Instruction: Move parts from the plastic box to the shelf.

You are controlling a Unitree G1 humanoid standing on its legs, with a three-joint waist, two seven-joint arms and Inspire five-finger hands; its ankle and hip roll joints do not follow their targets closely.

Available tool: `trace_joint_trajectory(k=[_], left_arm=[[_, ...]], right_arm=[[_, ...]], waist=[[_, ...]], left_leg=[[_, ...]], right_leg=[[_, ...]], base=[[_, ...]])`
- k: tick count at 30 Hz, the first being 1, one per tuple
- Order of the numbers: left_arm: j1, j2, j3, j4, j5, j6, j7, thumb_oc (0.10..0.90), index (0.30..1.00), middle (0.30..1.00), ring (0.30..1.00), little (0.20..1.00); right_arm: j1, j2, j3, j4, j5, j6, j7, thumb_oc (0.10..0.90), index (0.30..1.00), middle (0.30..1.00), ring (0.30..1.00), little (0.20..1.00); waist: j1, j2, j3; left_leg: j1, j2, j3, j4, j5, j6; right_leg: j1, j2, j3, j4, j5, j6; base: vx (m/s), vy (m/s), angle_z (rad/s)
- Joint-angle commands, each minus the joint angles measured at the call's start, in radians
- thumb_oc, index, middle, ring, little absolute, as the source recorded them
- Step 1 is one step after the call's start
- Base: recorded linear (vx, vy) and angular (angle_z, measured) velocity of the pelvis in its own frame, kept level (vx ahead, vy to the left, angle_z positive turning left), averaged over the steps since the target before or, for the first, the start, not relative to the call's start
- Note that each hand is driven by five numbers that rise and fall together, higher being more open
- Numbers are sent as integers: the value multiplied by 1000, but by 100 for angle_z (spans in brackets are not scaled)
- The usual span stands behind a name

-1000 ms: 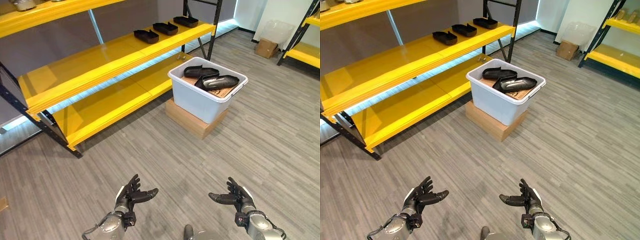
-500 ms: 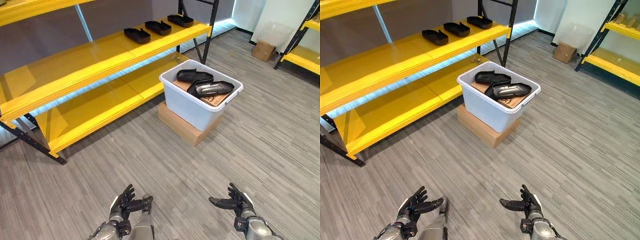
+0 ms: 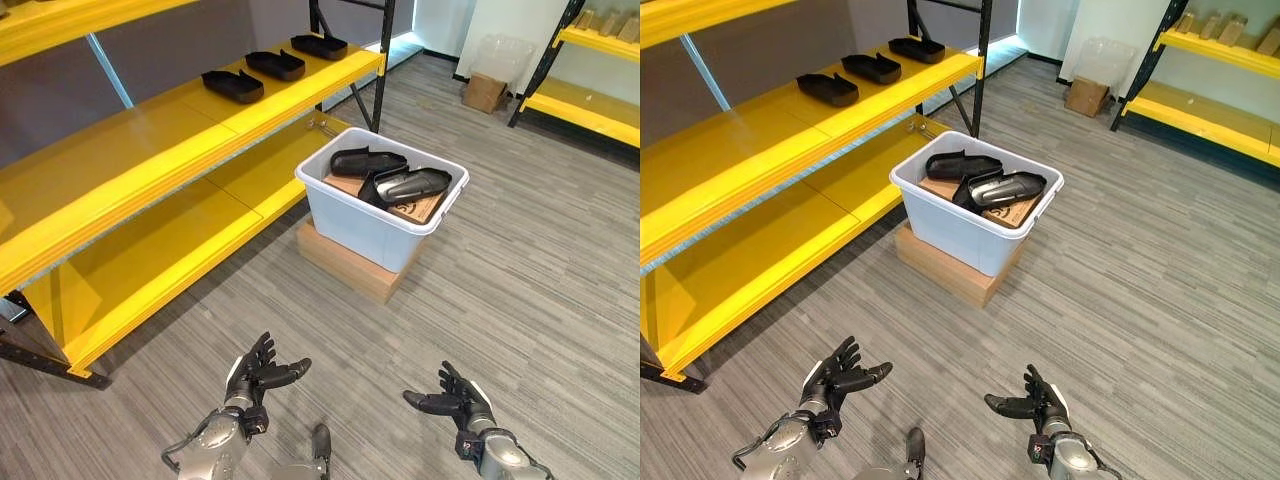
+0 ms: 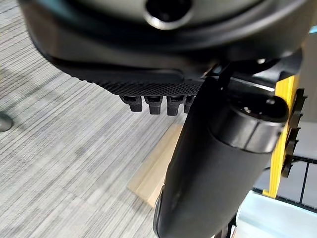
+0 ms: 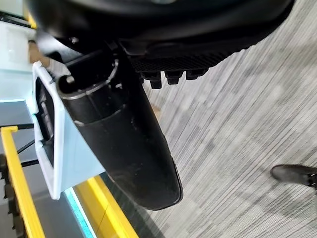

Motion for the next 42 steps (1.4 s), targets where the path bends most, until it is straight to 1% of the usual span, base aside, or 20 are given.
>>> trace_joint_trajectory(k=[1, 2, 4, 5, 6, 7, 10, 14, 18, 26, 28, 30, 32, 33, 34, 35, 37, 38, 40, 42], left_arm=[[9, 77, 11, -120, 19, -64, 12, 900, 1000, 1000, 1000, 1000], [9, 79, 8, -124, 29, -61, 10, 900, 1000, 1000, 1000, 1000], [16, 72, 5, -120, 29, -56, -3, 900, 1000, 1000, 1000, 1000], [16, 72, 5, -120, 29, -57, -3, 900, 1000, 1000, 1000, 1000], [18, 73, 7, -117, 27, -55, -10, 900, 1000, 1000, 1000, 1000], [18, 72, 7, -117, 27, -55, -10, 900, 1000, 1000, 1000, 1000], [21, 70, 12, -107, 30, -55, -19, 900, 1000, 1000, 1000, 1000], [38, 61, 26, -103, 42, -61, -30, 900, 1000, 1000, 1000, 1000], [50, 41, 32, -92, 38, -59, -32, 900, 1000, 1000, 1000, 1000], [29, 20, 15, -95, 24, -64, -23, 900, 1000, 1000, 1000, 1000], [23, 16, 13, -94, 16, -65, -16, 900, 1000, 1000, 1000, 1000], [20, 13, 10, -98, 2, -67, -10, 900, 1000, 1000, 1000, 1000], [20, 14, 11, -102, -5, -66, -10, 900, 1000, 1000, 1000, 1000], [24, 10, 14, -104, -9, -67, -5, 900, 1000, 1000, 1000, 1000], [28, 5, 15, -102, -9, -64, -1, 900, 1000, 1000, 1000, 1000], [33, 2, 16, -99, -6, -62, 0, 900, 1000, 1000, 1000, 1000], [45, -5, 26, -92, -24, -59, 7, 900, 1000, 1000, 1000, 1000], [55, -2, 28, -91, -28, -58, 6, 900, 1000, 1000, 1000, 1000], [61, 2, 32, -89, -20, -59, 12, 900, 1000, 1000, 1000, 1000], [60, 1, 33, -75, -5, -64, 9, 900, 1000, 1000, 1000, 1000]], right_arm=[[-34, -11, -15, -92, 1, -64, -1, 900, 1000, 1000, 1000, 1000], [-30, -11, -14, -92, -4, -64, -4, 900, 1000, 1000, 1000, 1000], [-29, -10, -11, -82, 2, -61, 1, 900, 1000, 1000, 1000, 1000], [-28, -10, -11, -82, 2, -61, 1, 900, 1000, 1000, 1000, 1000], [-20, -9, -14, -87, 18, -62, 4, 900, 1000, 1000, 1000, 1000], [-20, -9, -14, -87, 18, -62, 4, 900, 1000, 1000, 1000, 1000], [-3, -14, -30, -88, 20, -59, 6, 900, 1000, 1000, 1000, 1000], [9, -24, -33, -94, 0, -54, 12, 900, 1000, 1000, 1000, 1000], [14, -28, -33, -102, 0, -55, 16, 900, 1000, 1000, 1000, 1000], [-17, -46, -34, -117, 36, -70, 2, 900, 1000, 1000, 1000, 1000], [-17, -44, -29, -113, 42, -72, 2, 900, 1000, 1000, 1000, 1000], [-16, -58, -20, -107, 48, -71, 1, 900, 1000, 1000, 1000, 1000], [-16, -64, -22, -110, 51, -70, -2, 900, 1000, 1000, 1000, 1000], [-17, -83, -26, -114, 49, -69, -8, 900, 1000, 1000, 1000, 1000], [-16, -87, -29, -111, 46, -65, -13, 900, 1000, 1000, 1000, 1000], [-17, -87, -29, -109, 46, -64, -16, 900, 1000, 1000, 1000, 1000], [-14, -87, -32, -106, 49, -63, -19, 900, 1000, 1000, 1000, 1000], [-6, -82, -39, -112, 48, -68, -26, 900, 1000, 1000, 1000, 1000], [3, -76, -38, -105, 43, -71, -31, 900, 1000, 1000, 1000, 1000], [14, -77, -39, -88, 34, -72, -28, 900, 1000, 1000, 1000, 1000]], waist=[[-1, 1, 15], [-4, 9, 24], [-35, 20, 35], [-36, 20, 36], [-45, 10, 39], [-45, 10, 40], [-56, -10, 36], [-61, -17, 33], [-55, -24, 6], [-72, 30, -38], [-78, 38, -39], [-69, 23, -14], [-60, 5, -1], [-37, -16, 27], [-31, -21, 36], [-24, -27, 43], [-16, -36, 50], [2, -45, 54], [8, -33, 45], [12, -8, 36]], left_leg=[[46, 49, -36, 99, -142, -25], [68, 47, -42, 88, -149, -19], [129, 28, -79, 54, -151, -13], [133, 28, -79, 52, -152, -13], [166, 14, -86, 37, -162, -17], [167, 14, -87, 36, -162, -17], [221, -7, -86, 20, -202, -40], [278, -11, -92, 22, -247, -58], [329, -11, -91, 17, -285, -68], [360, 71, -84, 79, -257, -131], [339, 93, -77, 171, -200, -169], [209, 103, -60, 495, -57, -222], [149, 84, -68, 603, -24, -232], [82, 40, -81, 765, -22, -219], [54, 41, -77, 779, -41, -196], [11, 36, -73, 776, -63, -182], [-48, 103, -53, 716, -80, -157], [-48, 163, -60, 542, -113, -134], [-16, 245, -83, 215, -27, -163], [-2, 313, -126, 28, 79, -199]], right_leg=[[-131, -82, 21, 31, 298, 62], [-166, -80, 5, 71, 279, 57], [-272, 29, 20, 47, 217, 43], [-269, 29, 19, 48, 214, 43], [-266, 39, -23, -69, 202, 39], [-264, 39, -24, -70, 202, 39], [-264, -5, -129, -403, 266, 70], [-250, -17, -177, -527, 333, 94], [-207, -26, -221, -566, 349, 90], [-184, 23, -231, -501, 274, 37], [-159, 48, -222, -506, 248, 18], [-89, 76, -189, -538, 213, -20], [-70, 68, -184, -549, 206, -28], [-37, 61, -158, -556, 195, -43], [-24, 59, -143, -558, 187, -48], [-12, 55, -127, -559, 183, -46], [10, 52, -103, -556, 172, -44], [34, 56, -77, -558, 158, -32], [59, 69, -42, -566, 125, -23], [91, 77, -13, -573, 101, -17]], base=[[175, 321, 46], [295, 329, 73], [242, 156, 40], [214, 51, 24], [155, 16, 34], [262, 5, 38], [269, -39, 17], [273, -54, 6], [244, -69, 2], [268, -107, 24], [228, -140, 0], [236, -182, -1], [133, -114, -25], [224, -149, -41], [234, -122, -84], [155, -66, -70], [216, -25, -64], [291, 31, -60], [316, 123, -79], [351, 220, -71]])
